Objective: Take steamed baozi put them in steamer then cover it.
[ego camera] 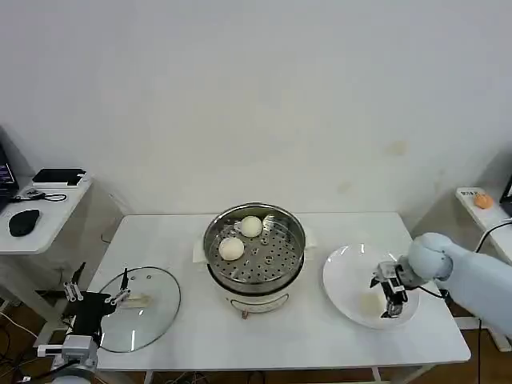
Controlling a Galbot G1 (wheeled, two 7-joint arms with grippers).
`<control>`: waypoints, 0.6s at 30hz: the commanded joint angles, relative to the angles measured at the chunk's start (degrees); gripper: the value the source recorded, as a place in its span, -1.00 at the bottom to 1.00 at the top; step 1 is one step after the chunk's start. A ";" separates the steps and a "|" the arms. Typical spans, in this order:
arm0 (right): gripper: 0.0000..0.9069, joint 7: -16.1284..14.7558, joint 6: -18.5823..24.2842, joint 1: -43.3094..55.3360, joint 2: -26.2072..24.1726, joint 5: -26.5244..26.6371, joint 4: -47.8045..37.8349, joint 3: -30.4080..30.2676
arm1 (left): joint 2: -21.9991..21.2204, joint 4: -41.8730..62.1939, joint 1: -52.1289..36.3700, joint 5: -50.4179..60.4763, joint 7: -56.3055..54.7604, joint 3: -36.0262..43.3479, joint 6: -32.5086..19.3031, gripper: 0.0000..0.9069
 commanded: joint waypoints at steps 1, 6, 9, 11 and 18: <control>0.78 0.33 -0.24 -1.71 1.99 -0.82 -1.98 0.77 | 0.03 0.02 0.03 0.02 0.00 -0.02 0.00 1.00; 0.62 0.41 -0.56 -1.79 1.80 -0.69 -2.33 0.90 | 0.01 0.22 -0.09 0.03 0.00 0.04 -0.04 1.00; 0.58 0.14 -0.77 -1.43 1.37 -0.26 -2.20 0.93 | -0.03 0.24 -0.14 0.01 -0.02 0.05 -0.06 1.00; 0.53 -0.59 -0.70 0.19 0.66 0.52 -1.74 0.49 | 0.05 0.16 -0.16 0.02 -0.01 0.03 -0.05 1.00; 0.40 -3.30 0.14 13.09 -0.93 4.46 -1.20 -2.38 | 0.26 0.08 -0.44 -0.23 -0.02 -0.16 -0.02 1.00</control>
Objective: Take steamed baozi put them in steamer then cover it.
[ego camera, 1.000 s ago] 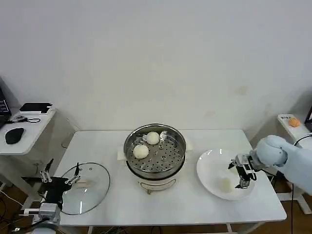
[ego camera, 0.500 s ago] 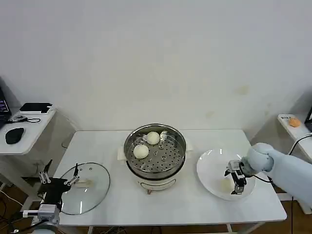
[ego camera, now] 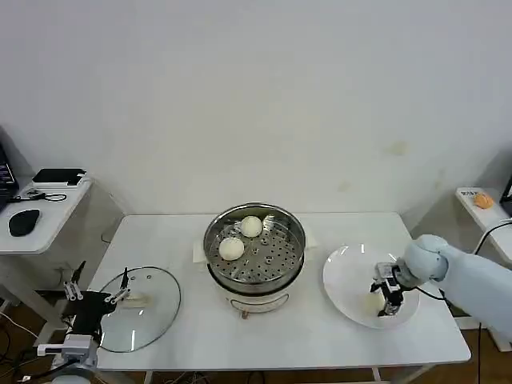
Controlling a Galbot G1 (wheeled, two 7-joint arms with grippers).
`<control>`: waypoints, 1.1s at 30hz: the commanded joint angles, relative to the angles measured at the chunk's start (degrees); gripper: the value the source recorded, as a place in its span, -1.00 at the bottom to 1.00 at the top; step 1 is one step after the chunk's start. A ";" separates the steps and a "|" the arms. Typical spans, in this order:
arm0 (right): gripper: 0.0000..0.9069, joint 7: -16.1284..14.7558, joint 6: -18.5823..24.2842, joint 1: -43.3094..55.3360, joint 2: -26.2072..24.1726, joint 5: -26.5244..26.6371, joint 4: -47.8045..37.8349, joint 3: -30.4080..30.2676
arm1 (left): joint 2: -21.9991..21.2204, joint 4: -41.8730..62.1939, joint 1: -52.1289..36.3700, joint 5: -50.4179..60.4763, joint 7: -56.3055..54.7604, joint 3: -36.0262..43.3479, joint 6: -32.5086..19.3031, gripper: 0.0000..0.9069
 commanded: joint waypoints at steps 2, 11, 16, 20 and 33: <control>0.40 -1.77 0.13 11.66 -0.33 4.18 -0.25 -1.28 | 0.05 -0.05 -0.02 -0.12 0.01 -0.09 0.00 1.00; 0.42 -3.00 0.93 28.22 7.56 9.23 -1.04 -7.54 | 0.19 -0.04 -0.11 -0.30 0.01 -0.27 0.00 1.00; 0.42 -2.90 0.21 37.57 15.38 12.25 0.14 -12.53 | 0.01 0.13 -0.45 -0.32 0.01 -0.35 0.04 1.00; 0.42 -2.74 -0.22 40.52 21.09 13.60 1.28 -15.23 | -0.04 0.19 -0.55 -0.42 0.03 -0.84 0.07 1.00; 0.42 -2.97 1.11 34.19 36.98 12.35 -0.30 -19.29 | -0.49 -0.13 -0.22 -0.47 0.04 -1.78 0.07 1.00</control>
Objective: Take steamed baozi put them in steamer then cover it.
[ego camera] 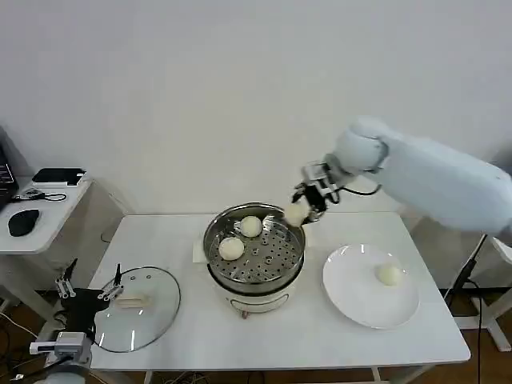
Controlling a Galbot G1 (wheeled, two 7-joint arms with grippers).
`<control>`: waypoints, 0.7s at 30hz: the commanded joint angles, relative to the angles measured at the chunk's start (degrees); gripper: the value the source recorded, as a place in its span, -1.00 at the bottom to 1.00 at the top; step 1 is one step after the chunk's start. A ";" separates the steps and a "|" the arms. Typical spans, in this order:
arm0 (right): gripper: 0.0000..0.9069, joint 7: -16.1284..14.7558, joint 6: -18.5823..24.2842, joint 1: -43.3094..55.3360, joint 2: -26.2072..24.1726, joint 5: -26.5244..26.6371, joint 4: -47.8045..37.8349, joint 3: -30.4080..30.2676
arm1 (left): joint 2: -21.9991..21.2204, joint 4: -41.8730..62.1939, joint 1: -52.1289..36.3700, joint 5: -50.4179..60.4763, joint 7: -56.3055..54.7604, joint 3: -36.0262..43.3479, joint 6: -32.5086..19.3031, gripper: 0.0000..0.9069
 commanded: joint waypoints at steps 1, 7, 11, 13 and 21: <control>0.42 -0.13 0.61 -0.30 10.52 0.41 -0.38 -3.18 | -0.11 -0.11 0.05 0.00 0.03 -0.11 0.03 1.00; 0.42 -0.50 2.89 -3.32 11.69 -2.88 -0.91 -4.69 | -0.37 0.22 -0.03 0.11 0.02 -0.11 0.02 1.00; 0.42 -0.89 4.19 -4.24 11.36 -3.83 0.01 -5.69 | -0.58 0.15 0.04 0.17 0.00 -0.12 0.02 1.00; 0.42 -0.97 5.42 -4.17 11.14 -4.83 0.50 -6.27 | -0.59 0.12 0.05 0.14 0.00 -0.15 0.04 1.00; 0.42 -0.69 11.56 -4.25 10.19 -9.95 0.71 -7.41 | -0.90 0.06 0.18 0.12 -0.01 -0.26 -0.02 1.00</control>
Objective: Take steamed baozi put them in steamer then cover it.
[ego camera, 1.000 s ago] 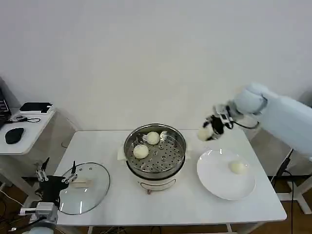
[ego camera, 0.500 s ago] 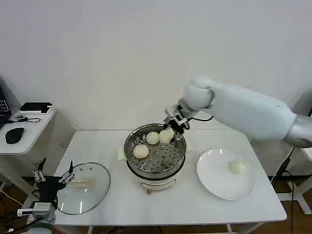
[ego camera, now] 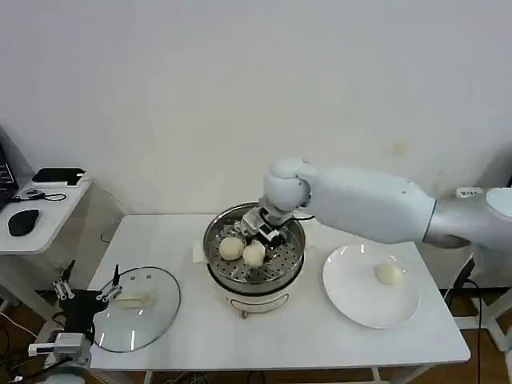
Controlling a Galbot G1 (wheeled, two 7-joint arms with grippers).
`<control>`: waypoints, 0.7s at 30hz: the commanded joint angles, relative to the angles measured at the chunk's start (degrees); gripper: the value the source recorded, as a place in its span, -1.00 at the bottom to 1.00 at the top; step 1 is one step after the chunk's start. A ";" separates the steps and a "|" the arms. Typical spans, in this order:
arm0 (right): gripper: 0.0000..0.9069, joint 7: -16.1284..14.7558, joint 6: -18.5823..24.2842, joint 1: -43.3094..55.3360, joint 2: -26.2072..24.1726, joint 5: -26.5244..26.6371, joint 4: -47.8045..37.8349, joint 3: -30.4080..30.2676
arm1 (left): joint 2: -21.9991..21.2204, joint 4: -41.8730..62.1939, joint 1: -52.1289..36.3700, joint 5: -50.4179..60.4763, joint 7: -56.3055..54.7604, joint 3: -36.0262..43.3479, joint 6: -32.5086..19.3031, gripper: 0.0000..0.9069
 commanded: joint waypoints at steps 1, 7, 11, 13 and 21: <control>0.42 0.00 4.73 -0.74 1.45 -4.01 0.35 -1.25 | 0.01 0.08 0.04 0.00 0.00 -0.04 -0.03 1.00; 0.42 0.40 7.39 -1.08 0.07 -3.85 1.66 -2.14 | 0.03 0.13 0.06 -0.01 0.01 -0.10 -0.05 1.00; 0.44 0.44 8.48 -1.17 -0.18 -4.21 1.82 -2.36 | 0.03 0.15 -0.08 -0.01 0.00 -0.04 -0.02 1.00; 0.44 0.57 9.06 -1.16 -0.11 -4.36 1.62 -2.38 | 0.04 0.18 -0.13 -0.01 0.00 0.00 -0.02 1.00; 1.00 1.64 9.39 -0.93 -0.38 -4.27 1.81 -2.10 | 0.14 0.18 -0.14 -0.10 0.01 -0.12 -0.02 1.00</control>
